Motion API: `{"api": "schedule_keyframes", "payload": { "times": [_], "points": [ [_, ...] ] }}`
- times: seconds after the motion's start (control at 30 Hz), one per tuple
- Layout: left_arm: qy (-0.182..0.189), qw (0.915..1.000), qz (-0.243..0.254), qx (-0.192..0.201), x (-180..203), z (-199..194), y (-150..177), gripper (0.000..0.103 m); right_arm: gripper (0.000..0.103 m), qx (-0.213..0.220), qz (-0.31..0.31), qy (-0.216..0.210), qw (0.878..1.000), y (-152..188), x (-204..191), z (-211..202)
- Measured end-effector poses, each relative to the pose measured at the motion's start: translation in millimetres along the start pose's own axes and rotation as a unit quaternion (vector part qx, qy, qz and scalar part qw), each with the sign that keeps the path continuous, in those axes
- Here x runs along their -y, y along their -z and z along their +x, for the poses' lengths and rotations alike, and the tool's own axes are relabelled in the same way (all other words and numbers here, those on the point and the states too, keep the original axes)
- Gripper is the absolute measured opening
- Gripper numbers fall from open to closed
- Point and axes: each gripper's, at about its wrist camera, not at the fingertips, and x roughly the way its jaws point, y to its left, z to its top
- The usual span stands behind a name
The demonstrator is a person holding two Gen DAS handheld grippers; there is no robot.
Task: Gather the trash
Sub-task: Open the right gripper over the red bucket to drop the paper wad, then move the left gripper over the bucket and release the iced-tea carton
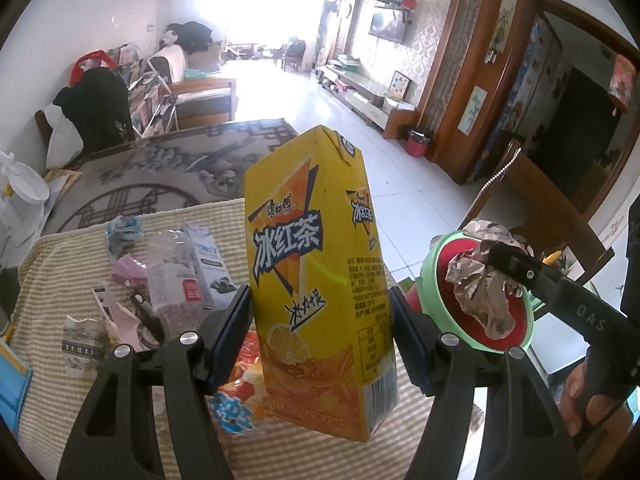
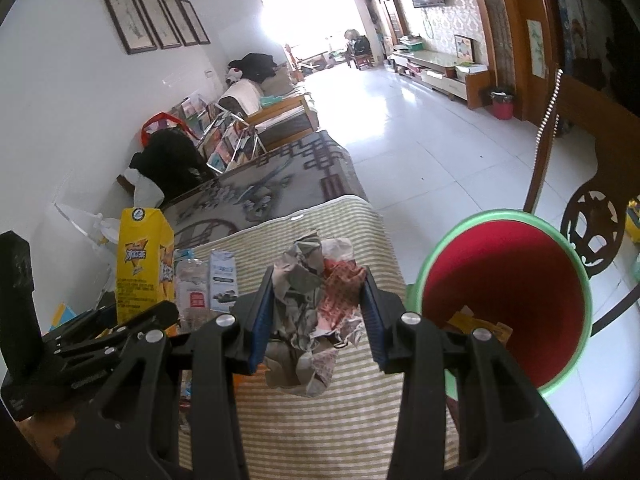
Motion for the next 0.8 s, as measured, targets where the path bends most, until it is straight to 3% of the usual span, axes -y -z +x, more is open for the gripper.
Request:
{"api": "schedule_keyframes", "payload": {
  "times": [0.27, 0.67, 0.77, 0.8],
  "points": [
    [-0.006, 1.0000, 0.003, -0.002, 21, 2, -2, 0.064, 0.040, 0.003, 0.020, 0.012, 1.000, -5, 33, -1],
    [0.010, 0.9995, 0.027, -0.016, 71, 24, -8, 0.064, 0.040, 0.001, 0.068, 0.075, 0.995, -3, 106, -7],
    [0.020, 0.9987, 0.041, -0.022, 88, 32, -9, 0.064, 0.045, 0.002, 0.077, 0.094, 0.993, 0, 122, -10],
    [0.022, 0.9985, 0.045, -0.023, 93, 34, -10, 0.064, 0.053, 0.002, 0.083, 0.099, 0.992, 1, 129, -11]
  ]
}}
